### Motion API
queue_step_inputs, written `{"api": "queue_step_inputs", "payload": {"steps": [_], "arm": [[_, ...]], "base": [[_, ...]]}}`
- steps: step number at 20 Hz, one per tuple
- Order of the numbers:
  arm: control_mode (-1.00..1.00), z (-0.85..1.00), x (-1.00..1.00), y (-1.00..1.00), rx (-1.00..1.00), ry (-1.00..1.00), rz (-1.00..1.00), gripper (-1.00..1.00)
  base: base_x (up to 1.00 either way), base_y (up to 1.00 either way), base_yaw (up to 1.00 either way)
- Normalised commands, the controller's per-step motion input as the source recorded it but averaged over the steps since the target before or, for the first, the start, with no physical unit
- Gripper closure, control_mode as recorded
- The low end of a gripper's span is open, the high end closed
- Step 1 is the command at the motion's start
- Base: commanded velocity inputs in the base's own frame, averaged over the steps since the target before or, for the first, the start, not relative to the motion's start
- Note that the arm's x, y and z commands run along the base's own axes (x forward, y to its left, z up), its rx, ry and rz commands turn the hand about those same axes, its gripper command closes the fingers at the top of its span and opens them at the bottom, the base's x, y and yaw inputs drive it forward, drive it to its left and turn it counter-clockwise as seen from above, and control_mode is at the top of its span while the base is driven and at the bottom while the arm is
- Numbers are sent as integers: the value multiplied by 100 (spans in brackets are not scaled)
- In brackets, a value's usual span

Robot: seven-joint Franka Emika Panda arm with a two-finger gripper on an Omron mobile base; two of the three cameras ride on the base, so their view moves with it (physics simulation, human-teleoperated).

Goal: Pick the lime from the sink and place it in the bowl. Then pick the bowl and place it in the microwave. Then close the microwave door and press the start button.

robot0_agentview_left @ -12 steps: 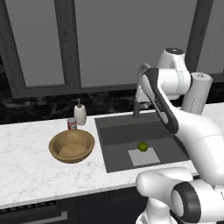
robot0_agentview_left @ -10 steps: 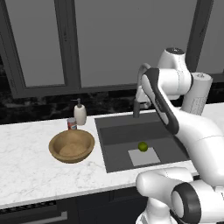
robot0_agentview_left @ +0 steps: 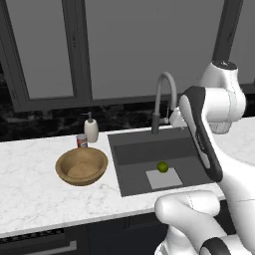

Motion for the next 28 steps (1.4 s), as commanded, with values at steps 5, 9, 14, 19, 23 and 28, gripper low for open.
{"api": "queue_step_inputs", "payload": {"steps": [5,9,14,19,23,28], "arm": [[-100,-14,-48,-29,0,-1,0,-100],[-100,-49,4,-34,0,2,0,-100],[-100,-64,41,-11,0,0,0,-100],[-100,-43,50,0,0,-2,0,-100],[-100,-33,53,0,0,0,0,-100],[-100,-35,47,0,0,0,0,-100]], "base": [[0,0,0],[0,0,0],[0,0,0],[0,0,0],[0,0,0],[0,0,0]]}}
